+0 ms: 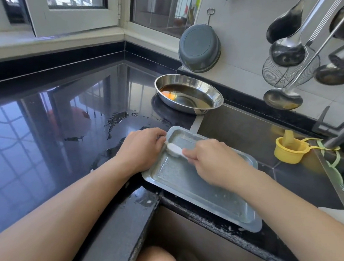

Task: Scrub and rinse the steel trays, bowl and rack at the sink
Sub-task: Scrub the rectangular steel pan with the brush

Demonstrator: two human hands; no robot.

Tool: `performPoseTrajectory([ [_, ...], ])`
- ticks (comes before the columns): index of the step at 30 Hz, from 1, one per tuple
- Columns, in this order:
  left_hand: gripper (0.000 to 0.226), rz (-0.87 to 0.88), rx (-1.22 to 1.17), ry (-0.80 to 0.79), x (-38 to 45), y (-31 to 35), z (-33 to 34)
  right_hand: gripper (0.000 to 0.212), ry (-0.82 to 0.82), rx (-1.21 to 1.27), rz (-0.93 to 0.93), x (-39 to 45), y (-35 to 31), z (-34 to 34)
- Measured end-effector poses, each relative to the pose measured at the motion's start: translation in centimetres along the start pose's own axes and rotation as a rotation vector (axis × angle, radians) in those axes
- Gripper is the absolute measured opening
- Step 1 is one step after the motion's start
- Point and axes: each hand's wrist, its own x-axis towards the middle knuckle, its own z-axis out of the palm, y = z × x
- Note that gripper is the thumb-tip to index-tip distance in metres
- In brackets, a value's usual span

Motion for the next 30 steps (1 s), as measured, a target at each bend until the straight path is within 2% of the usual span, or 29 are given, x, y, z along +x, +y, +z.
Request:
performPoseTrajectory([
  [4, 0.032, -0.011, 0.017, 0.024, -0.1, 0.3, 0.1, 0.044, -0.044, 0.03, -0.193, -3.7, -2.3, -0.4],
  [6, 0.032, -0.016, 0.022, 0.017, -0.1, 0.3, 0.0, 0.046, -0.066, 0.065, -0.208, -4.2, -2.7, -0.6],
  [10, 0.031, -0.015, 0.01, -0.013, -0.2, 0.4, -0.2, 0.032, -0.04, 0.033, 0.035, -1.8, 1.0, -0.4],
  [12, 0.031, -0.015, 0.014, -0.023, -0.2, 0.4, -0.2, 0.032, -0.011, 0.042, 0.174, -0.3, 2.5, -0.3],
  [14, 0.031, -0.028, 0.017, -0.023, -0.2, 0.4, -0.3, 0.033, 0.015, 0.019, 0.195, 0.8, 2.6, -0.2],
  [17, 0.03, -0.04, 0.009, -0.023, -0.2, 0.3, -0.3, 0.032, 0.039, -0.028, 0.081, 0.5, 0.8, -0.3],
  [22, 0.031, -0.041, -0.013, -0.004, -0.2, 0.4, -0.4, 0.043, -0.066, 0.015, -0.181, -3.4, -1.5, -0.4],
  [26, 0.031, -0.04, -0.006, 0.0, -0.4, 0.6, -0.5, 0.041, -0.091, 0.07, -0.244, -3.9, -0.6, -0.9],
  [30, 0.031, -0.025, -0.015, -0.008, -0.1, 0.2, -0.3, 0.038, -0.102, 0.036, -0.204, -2.8, 0.0, -1.4],
])
